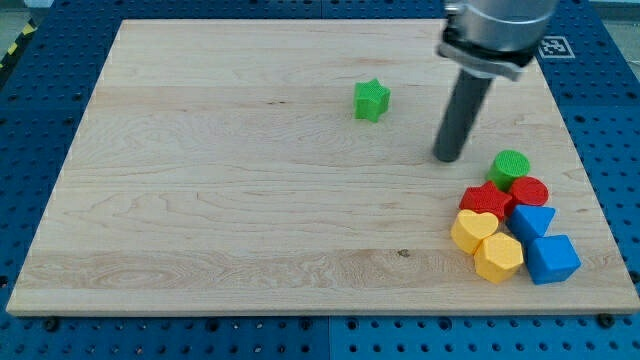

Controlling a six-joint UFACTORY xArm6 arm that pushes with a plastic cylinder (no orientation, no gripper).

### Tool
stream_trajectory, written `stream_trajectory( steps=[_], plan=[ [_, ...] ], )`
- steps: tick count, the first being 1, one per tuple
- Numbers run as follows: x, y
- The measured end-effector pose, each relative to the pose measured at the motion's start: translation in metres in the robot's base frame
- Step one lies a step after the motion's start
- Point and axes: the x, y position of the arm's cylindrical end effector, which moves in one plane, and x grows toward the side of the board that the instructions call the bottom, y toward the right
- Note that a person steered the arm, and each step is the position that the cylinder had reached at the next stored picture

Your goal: Slide the green star to the left of the green circle

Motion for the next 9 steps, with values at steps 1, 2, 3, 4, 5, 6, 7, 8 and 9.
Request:
stream_trajectory(
  steps=[1, 2, 3, 4, 5, 6, 7, 8, 9],
  plan=[
    [-0.016, -0.063],
    [-0.068, -0.131],
    [-0.124, -0.135],
    [-0.129, -0.116],
    [-0.106, -0.113],
    [-0.089, -0.092],
    [-0.089, -0.074],
    [-0.089, -0.046],
    [-0.091, -0.028]
  ],
)
